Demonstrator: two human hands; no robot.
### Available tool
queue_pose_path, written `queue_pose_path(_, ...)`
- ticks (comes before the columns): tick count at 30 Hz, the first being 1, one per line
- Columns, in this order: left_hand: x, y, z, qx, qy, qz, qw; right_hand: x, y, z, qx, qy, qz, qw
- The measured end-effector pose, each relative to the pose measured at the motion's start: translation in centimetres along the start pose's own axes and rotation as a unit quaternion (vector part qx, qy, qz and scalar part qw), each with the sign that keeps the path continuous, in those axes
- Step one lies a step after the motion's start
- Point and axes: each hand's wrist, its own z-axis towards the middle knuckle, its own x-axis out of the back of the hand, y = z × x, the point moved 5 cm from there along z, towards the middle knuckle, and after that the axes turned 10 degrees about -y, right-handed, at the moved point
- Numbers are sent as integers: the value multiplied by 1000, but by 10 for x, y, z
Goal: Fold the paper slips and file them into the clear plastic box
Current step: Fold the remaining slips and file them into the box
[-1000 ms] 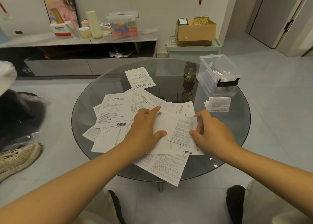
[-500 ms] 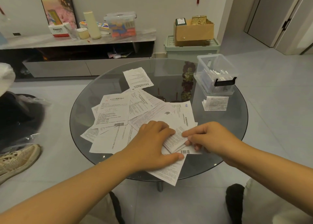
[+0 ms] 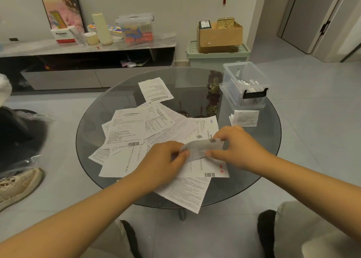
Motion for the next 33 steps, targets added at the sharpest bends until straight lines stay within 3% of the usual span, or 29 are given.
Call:
queue_pose_path(3,0,-2,4,19,10,-10,1000,-8,5,12,-17,1,51,999)
queue_pose_path(10,-3,-9,9,49,3,0,999,-21,-2,15,-45,24,-29,998)
queue_pose_path(15,4,-15,13,58,-35,42,997,-15,9,19,-51,27,25,998)
queue_pose_path(18,8,-17,13,30,-62,87,994,-14,5,17,-7,49,-34,998)
queue_pose_path(22,10,-16,9,0,-83,86,993,-23,-14,3,124,67,-138,980)
queue_pose_path(25,7,-12,6,-8,-110,72,991,-29,-20,-7,132,7,-160,978)
queue_pose_path(29,3,-10,4,-12,-136,81,987,-30,-23,-14,123,-6,-200,972)
queue_pose_path(33,5,-8,5,-18,-107,78,991,-26,-26,-14,138,-2,-220,966)
